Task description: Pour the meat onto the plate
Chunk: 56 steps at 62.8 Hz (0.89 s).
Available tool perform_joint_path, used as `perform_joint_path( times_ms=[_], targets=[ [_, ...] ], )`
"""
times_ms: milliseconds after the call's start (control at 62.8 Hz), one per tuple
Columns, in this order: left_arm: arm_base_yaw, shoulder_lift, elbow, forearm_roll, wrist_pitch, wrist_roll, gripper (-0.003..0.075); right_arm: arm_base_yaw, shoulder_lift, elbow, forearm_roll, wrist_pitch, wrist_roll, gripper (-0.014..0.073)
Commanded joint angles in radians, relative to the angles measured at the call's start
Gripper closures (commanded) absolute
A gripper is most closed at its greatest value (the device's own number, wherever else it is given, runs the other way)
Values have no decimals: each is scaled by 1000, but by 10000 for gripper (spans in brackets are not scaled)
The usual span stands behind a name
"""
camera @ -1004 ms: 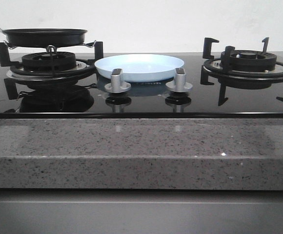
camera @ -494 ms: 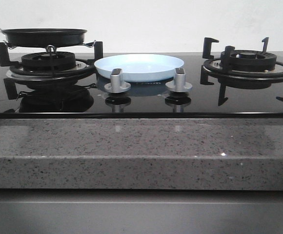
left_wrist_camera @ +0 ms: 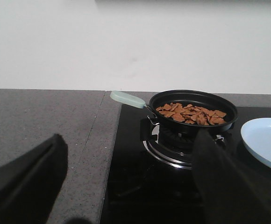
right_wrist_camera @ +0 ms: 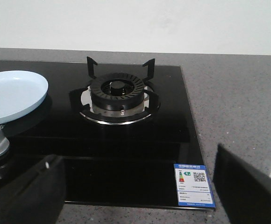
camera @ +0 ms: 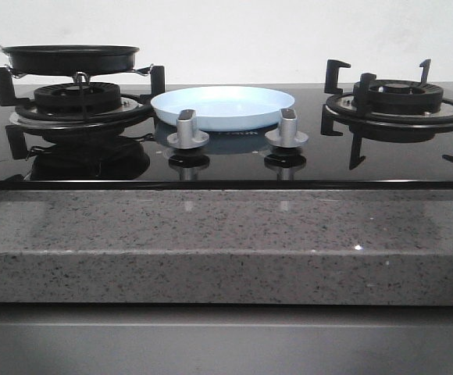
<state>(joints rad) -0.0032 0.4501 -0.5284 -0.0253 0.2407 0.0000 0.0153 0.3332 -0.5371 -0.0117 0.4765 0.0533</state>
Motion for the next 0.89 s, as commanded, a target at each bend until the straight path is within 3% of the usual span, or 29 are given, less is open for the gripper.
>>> perform_joint_path(
  times_ms=[0,351,574,685,876],
  targets=[
    [-3,11,-33,-9,-87,0,164,-5,17,-39,-15,-87,-4,-69],
    [-3,11,-31,-9,-87,0,177,-5,17,-39,-15,-91,-4,-69],
    [-3,11,-31,-9,-87,0,177,-5,26,-39,60,-63,-4,-69],
    [-3,11,-31,-9,-87,0,177,-5,92,-55,111,-26,-4,-69],
    [-3,11,-31,-9,-87,0,177,-5,360,-202,157,87,-4,-69]
  ],
)
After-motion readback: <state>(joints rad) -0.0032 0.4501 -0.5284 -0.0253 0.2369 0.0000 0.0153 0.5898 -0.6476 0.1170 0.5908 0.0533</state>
